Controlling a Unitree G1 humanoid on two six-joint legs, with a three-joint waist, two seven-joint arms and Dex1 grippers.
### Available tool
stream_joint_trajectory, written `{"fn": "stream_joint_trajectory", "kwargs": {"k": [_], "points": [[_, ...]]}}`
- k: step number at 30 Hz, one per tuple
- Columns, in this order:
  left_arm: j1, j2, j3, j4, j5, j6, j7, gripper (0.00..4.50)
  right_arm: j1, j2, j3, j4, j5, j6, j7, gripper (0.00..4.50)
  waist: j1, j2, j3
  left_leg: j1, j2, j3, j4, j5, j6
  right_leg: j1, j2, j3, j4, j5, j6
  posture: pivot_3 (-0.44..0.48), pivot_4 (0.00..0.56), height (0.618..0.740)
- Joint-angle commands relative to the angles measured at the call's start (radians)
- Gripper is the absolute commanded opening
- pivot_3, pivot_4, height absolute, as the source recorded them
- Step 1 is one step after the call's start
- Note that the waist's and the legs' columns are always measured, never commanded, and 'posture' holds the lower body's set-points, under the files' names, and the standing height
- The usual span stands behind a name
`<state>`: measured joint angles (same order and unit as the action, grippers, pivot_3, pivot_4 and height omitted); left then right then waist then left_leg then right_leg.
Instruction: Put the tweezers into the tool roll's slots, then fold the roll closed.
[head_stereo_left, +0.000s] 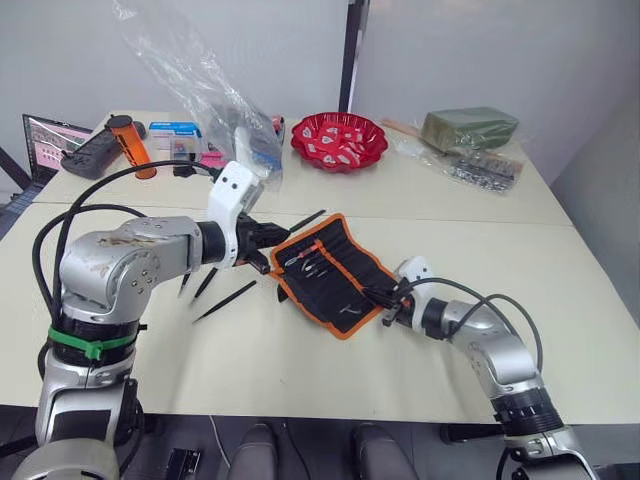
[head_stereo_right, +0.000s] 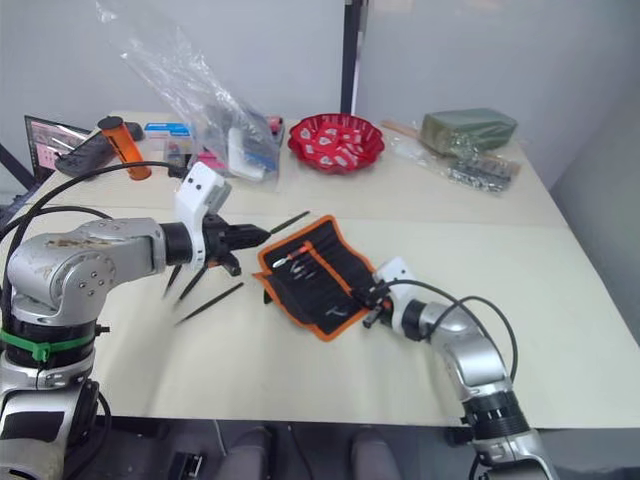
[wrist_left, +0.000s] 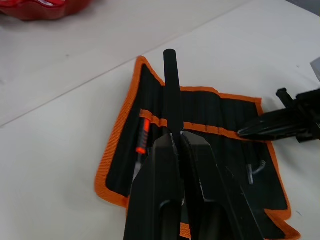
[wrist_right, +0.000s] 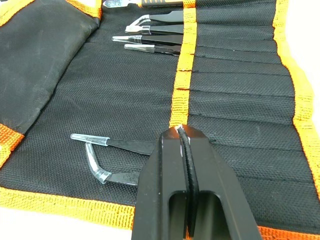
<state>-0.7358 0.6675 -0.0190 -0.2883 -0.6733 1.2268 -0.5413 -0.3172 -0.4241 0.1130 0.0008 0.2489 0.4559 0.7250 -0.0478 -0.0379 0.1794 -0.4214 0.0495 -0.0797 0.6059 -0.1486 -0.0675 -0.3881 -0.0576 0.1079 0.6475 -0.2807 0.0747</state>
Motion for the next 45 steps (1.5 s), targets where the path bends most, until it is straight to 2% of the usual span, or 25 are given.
{"fn": "stream_joint_trajectory", "kwargs": {"k": [1, 8, 17, 22, 31, 37, 41, 45], "points": [[-0.022, 0.065, -0.094, -0.024, 0.016, -0.020, -0.104, 0.04, 0.030, -0.020, 0.022, 0.072, -0.033, 0.074, -0.017, 0.00, 0.000, 0.000, 0.000, 0.000, 0.000, 0.000, 0.000, 0.000, 0.000, 0.000, 0.000, 0.000, 0.000, 0.000, 0.000, 0.000, 0.150, 0.740], [-0.009, 0.060, -0.208, -0.009, 0.091, -0.034, -0.105, 0.04, 0.035, -0.026, 0.030, 0.071, -0.038, 0.101, -0.020, 0.00, 0.002, -0.001, -0.001, 0.000, 0.000, 0.000, 0.001, 0.000, 0.000, 0.001, 0.000, 0.000, 0.000, 0.000, 0.000, 0.000, 0.150, 0.740], [-0.006, -0.078, -0.273, 0.086, 0.192, -0.051, -0.036, 0.04, 0.032, -0.019, 0.031, 0.077, -0.039, 0.107, -0.032, 0.00, 0.003, -0.002, -0.002, 0.000, 0.000, 0.000, 0.001, 0.000, 0.000, 0.001, 0.000, 0.000, 0.000, 0.000, 0.000, 0.000, 0.150, 0.740], [-0.011, -0.085, -0.328, 0.095, 0.233, -0.032, -0.045, 0.04, 0.035, -0.014, 0.030, 0.080, -0.039, 0.105, -0.041, 0.00, 0.003, -0.002, -0.002, 0.000, 0.000, 0.000, 0.001, 0.000, 0.000, 0.001, 0.000, 0.000, 0.000, 0.000, 0.000, 0.000, 0.150, 0.740], [-0.016, -0.123, -0.319, 0.082, 0.237, 0.021, -0.031, 0.04, 0.042, -0.015, 0.026, 0.075, -0.039, 0.105, -0.049, 0.00, 0.003, -0.002, -0.003, 0.000, 0.000, 0.000, 0.002, 0.000, 0.000, 0.001, 0.000, 0.000, 0.000, 0.000, 0.000, 0.000, 0.150, 0.740], [-0.050, -0.113, -0.309, 0.100, 0.246, 0.058, -0.040, 0.04, 0.034, -0.018, 0.027, 0.084, -0.042, 0.101, -0.045, 0.00, 0.003, -0.002, -0.003, 0.000, 0.000, 0.000, 0.002, 0.000, 0.000, 0.001, 0.000, 0.000, 0.000, 0.000, 0.001, 0.000, 0.150, 0.740], [-0.073, -0.075, -0.315, 0.078, 0.236, 0.099, -0.066, 0.04, 0.030, -0.019, 0.028, 0.087, -0.043, 0.100, -0.043, 0.00, 0.002, -0.002, -0.003, 0.001, 0.000, 0.000, 0.002, 0.000, 0.000, 0.001, 0.000, 0.000, 0.000, 0.000, 0.001, 0.000, 0.150, 0.740], [-0.067, -0.081, -0.325, 0.051, 0.217, 0.144, -0.072, 0.04, 0.027, -0.016, 0.031, 0.088, -0.043, 0.099, -0.044, 0.00, 0.002, -0.002, -0.003, 0.001, 0.000, 0.000, 0.001, 0.000, 0.000, 0.001, 0.000, 0.000, 0.000, 0.000, 0.001, 0.000, 0.150, 0.740]]}}
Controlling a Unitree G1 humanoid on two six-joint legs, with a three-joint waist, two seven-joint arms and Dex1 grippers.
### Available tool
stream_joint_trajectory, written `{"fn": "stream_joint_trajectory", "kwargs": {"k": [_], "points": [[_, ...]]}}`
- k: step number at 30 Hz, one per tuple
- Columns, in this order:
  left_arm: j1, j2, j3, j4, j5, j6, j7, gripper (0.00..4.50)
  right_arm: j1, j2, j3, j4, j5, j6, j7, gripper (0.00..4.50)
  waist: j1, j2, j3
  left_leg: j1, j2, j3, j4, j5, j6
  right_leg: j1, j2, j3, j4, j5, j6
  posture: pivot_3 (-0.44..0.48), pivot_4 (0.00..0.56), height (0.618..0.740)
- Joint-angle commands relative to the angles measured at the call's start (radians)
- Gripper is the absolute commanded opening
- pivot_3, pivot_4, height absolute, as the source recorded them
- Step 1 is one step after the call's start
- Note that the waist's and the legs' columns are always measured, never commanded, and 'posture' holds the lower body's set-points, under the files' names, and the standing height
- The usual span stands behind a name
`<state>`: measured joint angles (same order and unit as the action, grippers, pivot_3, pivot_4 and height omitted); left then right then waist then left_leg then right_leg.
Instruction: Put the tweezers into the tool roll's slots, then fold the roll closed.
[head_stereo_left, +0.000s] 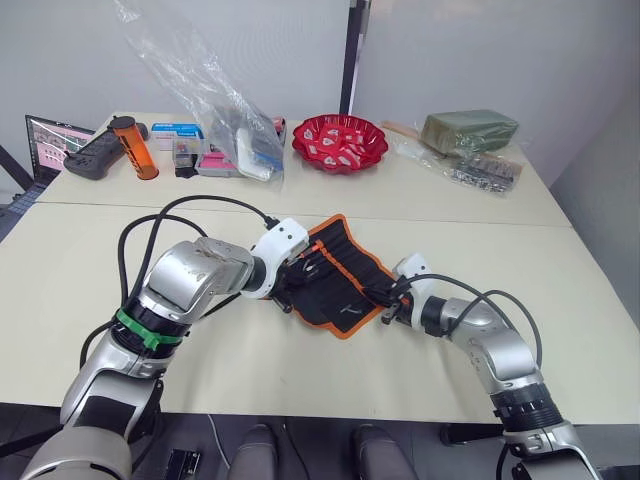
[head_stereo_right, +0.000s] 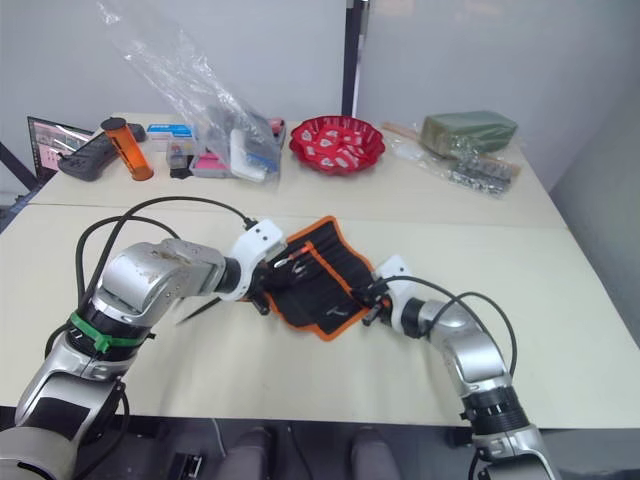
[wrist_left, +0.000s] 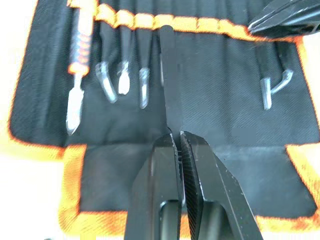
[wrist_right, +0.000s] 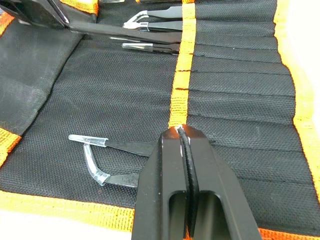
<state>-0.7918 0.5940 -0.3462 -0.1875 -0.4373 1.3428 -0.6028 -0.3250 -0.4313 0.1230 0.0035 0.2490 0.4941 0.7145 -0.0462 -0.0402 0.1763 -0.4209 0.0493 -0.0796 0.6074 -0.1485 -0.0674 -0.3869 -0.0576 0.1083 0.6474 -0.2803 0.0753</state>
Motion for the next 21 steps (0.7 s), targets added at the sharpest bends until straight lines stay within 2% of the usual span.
{"fn": "stream_joint_trajectory", "kwargs": {"k": [1, 21], "points": [[-0.010, -0.011, -0.001, -0.050, -0.018, 0.034, -0.010, 0.04, 0.034, -0.007, 0.021, 0.086, -0.043, 0.061, -0.034, 0.00, 0.001, 0.000, 0.000, 0.000, 0.000, 0.000, 0.000, 0.000, 0.000, 0.000, 0.000, 0.000, 0.000, 0.000, 0.000, 0.000, 0.150, 0.740], [-0.058, -0.070, -0.013, 0.070, 0.036, -0.025, 0.009, 0.04, 0.043, -0.003, 0.018, 0.074, -0.040, 0.062, -0.044, 0.00, 0.000, 0.000, 0.000, 0.000, 0.000, 0.000, 0.000, 0.000, 0.000, 0.000, 0.000, 0.000, 0.000, 0.000, 0.000, 0.000, 0.150, 0.740]]}}
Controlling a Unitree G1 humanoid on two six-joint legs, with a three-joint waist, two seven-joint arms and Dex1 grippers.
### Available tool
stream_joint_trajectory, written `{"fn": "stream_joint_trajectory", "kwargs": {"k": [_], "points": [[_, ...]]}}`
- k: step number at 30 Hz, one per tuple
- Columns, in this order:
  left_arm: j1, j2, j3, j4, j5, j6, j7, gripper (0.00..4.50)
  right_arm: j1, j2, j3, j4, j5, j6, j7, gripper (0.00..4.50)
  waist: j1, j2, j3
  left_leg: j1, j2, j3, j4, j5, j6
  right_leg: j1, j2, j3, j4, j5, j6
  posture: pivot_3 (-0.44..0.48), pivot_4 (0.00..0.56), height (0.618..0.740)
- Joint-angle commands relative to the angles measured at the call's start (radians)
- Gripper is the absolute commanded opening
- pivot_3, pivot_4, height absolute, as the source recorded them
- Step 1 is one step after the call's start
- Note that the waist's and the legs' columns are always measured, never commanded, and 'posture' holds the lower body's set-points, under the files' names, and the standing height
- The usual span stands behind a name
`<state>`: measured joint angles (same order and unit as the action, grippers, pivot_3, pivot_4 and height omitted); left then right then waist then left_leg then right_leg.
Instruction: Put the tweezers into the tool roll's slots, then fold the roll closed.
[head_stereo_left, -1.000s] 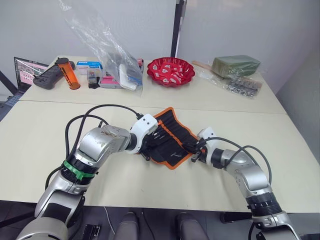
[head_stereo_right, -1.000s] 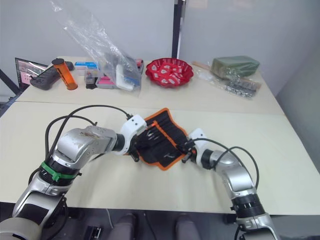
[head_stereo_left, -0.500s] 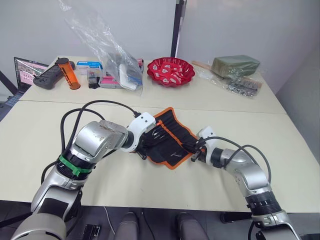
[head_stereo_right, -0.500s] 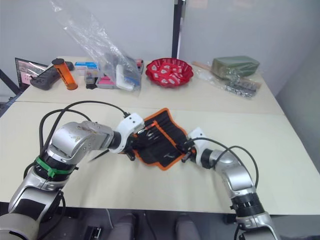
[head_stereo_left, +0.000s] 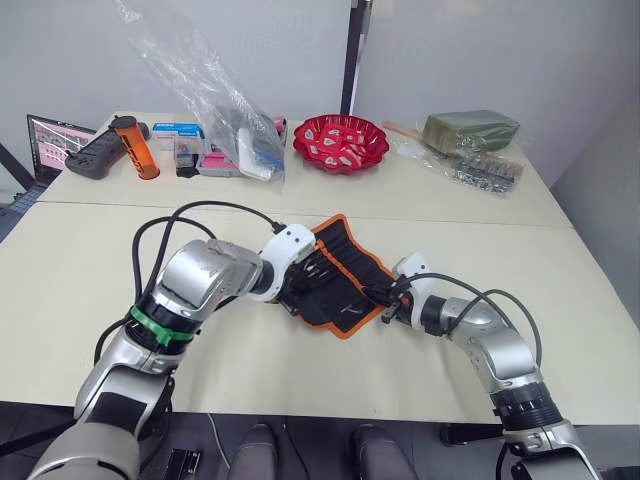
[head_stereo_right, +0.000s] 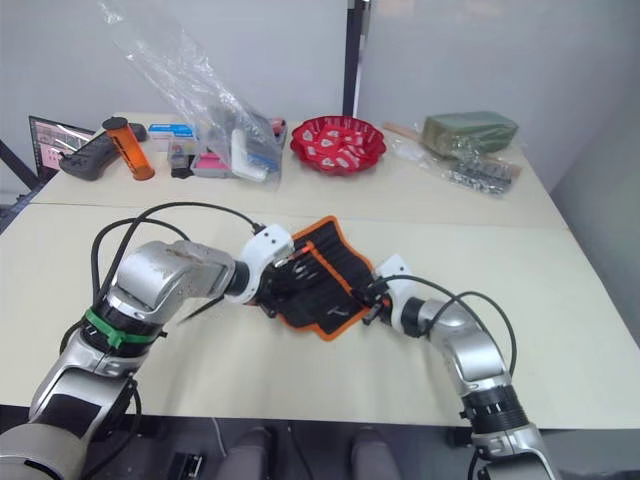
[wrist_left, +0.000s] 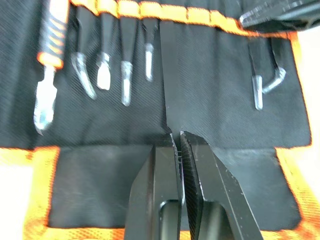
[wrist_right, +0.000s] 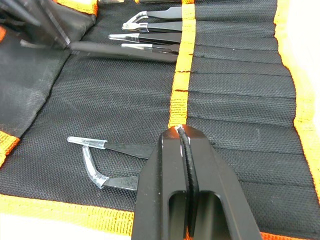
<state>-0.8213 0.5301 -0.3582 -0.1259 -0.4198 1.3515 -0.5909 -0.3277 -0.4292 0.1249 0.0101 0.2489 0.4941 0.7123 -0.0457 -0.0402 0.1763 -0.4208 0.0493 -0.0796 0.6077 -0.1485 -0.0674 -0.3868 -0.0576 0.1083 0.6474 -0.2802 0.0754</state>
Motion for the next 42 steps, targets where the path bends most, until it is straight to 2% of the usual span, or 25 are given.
{"fn": "stream_joint_trajectory", "kwargs": {"k": [1, 17, 25, 31, 36, 42], "points": [[-0.032, -0.009, -0.001, 0.015, 0.021, -0.039, -0.005, 0.04, 0.046, -0.004, 0.016, 0.066, -0.039, 0.063, -0.042, 0.00, 0.000, 0.000, 0.000, 0.000, 0.000, 0.000, 0.000, 0.000, 0.000, 0.000, 0.000, 0.000, 0.000, 0.000, 0.000, 0.000, 0.150, 0.740], [-0.075, -0.048, -0.072, 0.086, 0.053, -0.112, -0.102, 0.04, 0.062, -0.004, 0.015, 0.050, -0.039, 0.064, -0.050, 0.00, 0.003, 0.000, 0.000, 0.000, 0.000, 0.000, 0.000, 0.000, 0.000, 0.000, 0.000, 0.000, 0.000, 0.000, 0.000, 0.000, 0.150, 0.740], [-0.055, 0.011, -0.091, 0.017, 0.056, -0.064, -0.133, 0.04, 0.064, -0.007, 0.011, 0.048, -0.038, 0.064, -0.052, 0.00, 0.003, 0.000, 0.000, -0.001, 0.000, 0.000, 0.000, 0.000, 0.000, 0.000, 0.000, 0.000, 0.000, 0.000, 0.000, 0.000, 0.150, 0.740], [-0.057, 0.018, -0.085, 0.009, 0.055, -0.061, -0.143, 0.04, 0.055, -0.005, 0.016, 0.057, -0.039, 0.063, -0.050, 0.00, 0.002, 0.000, 0.000, -0.001, 0.000, 0.000, 0.000, 0.000, 0.000, 0.000, 0.000, 0.000, 0.000, 0.000, 0.000, 0.000, 0.150, 0.740], [-0.074, -0.015, -0.089, 0.081, 0.078, -0.112, -0.139, 0.04, 0.051, -0.005, 0.018, 0.059, -0.039, 0.063, -0.049, 0.00, 0.002, 0.000, 0.000, 0.000, 0.000, 0.000, 0.000, 0.000, 0.000, 0.000, 0.000, 0.000, 0.000, 0.000, 0.000, 0.000, 0.150, 0.740], [-0.145, -0.066, -0.120, 0.255, 0.144, -0.240, -0.165, 0.04, 0.054, -0.006, 0.023, 0.056, -0.041, 0.064, -0.048, 0.00, 0.002, 0.000, 0.000, -0.001, 0.000, 0.000, 0.000, 0.000, 0.000, 0.000, 0.000, 0.000, 0.000, 0.000, 0.000, 0.000, 0.150, 0.740]]}}
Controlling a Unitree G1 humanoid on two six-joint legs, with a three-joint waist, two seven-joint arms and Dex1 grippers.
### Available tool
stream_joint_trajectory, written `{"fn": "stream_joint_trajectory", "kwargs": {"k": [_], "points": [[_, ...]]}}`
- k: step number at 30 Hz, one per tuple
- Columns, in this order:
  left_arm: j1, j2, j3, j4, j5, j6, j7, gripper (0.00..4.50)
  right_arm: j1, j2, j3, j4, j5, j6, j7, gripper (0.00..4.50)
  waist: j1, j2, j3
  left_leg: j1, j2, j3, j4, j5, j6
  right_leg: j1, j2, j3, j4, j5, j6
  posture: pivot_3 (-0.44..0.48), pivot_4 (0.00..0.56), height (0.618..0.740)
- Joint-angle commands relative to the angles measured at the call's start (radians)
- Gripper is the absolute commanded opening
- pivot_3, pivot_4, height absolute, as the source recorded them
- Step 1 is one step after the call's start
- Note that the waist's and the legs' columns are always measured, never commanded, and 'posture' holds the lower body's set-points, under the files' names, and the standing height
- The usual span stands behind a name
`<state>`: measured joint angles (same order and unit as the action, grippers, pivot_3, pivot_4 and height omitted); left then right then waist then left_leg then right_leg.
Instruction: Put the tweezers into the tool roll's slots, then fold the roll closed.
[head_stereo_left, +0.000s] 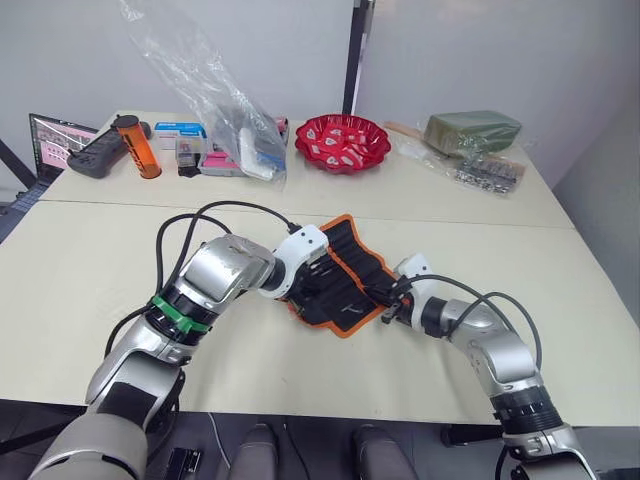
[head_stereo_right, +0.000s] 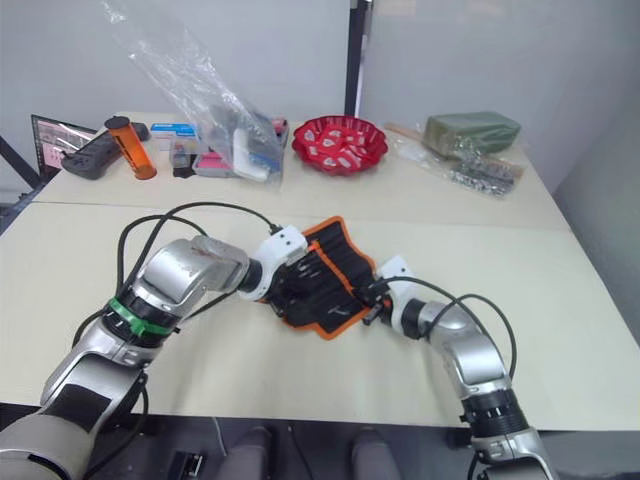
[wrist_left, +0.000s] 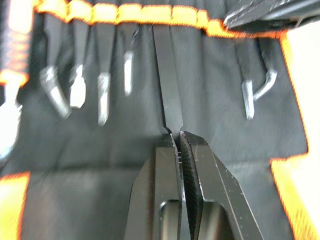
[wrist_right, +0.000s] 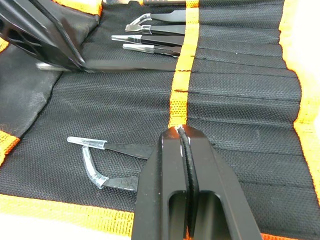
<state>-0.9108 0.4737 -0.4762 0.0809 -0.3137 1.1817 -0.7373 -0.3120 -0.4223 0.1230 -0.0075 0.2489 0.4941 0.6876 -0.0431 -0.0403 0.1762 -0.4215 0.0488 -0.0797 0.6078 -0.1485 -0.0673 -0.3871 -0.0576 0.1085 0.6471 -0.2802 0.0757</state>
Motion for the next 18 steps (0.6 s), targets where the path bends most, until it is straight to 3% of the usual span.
{"fn": "stream_joint_trajectory", "kwargs": {"k": [1, 7, 18], "points": [[-0.068, -0.018, -0.007, 0.073, 0.046, -0.091, -0.026, 0.04, 0.039, -0.013, 0.026, 0.072, -0.041, 0.064, -0.023, 0.00, -0.001, 0.000, 0.000, 0.000, 0.000, 0.000, 0.000, 0.000, 0.000, 0.000, 0.000, 0.000, 0.000, 0.000, 0.000, 0.000, 0.150, 0.740], [-0.102, -0.059, -0.059, 0.160, 0.122, -0.270, -0.093, 0.04, 0.043, -0.013, 0.024, 0.057, -0.037, 0.067, -0.026, 0.00, -0.001, 0.000, 0.000, 0.000, 0.000, 0.000, 0.000, 0.000, 0.000, 0.000, 0.000, 0.000, 0.000, 0.000, 0.000, 0.000, 0.150, 0.740], [-0.207, -0.193, -0.077, 0.497, 0.276, -0.530, -0.152, 0.04, 0.061, -0.013, 0.034, 0.046, -0.037, 0.061, -0.023, 0.00, 0.002, 0.000, 0.000, -0.001, -0.001, 0.000, 0.000, 0.000, 0.000, 0.000, 0.000, 0.000, 0.000, 0.000, 0.000, 0.000, 0.150, 0.740]]}}
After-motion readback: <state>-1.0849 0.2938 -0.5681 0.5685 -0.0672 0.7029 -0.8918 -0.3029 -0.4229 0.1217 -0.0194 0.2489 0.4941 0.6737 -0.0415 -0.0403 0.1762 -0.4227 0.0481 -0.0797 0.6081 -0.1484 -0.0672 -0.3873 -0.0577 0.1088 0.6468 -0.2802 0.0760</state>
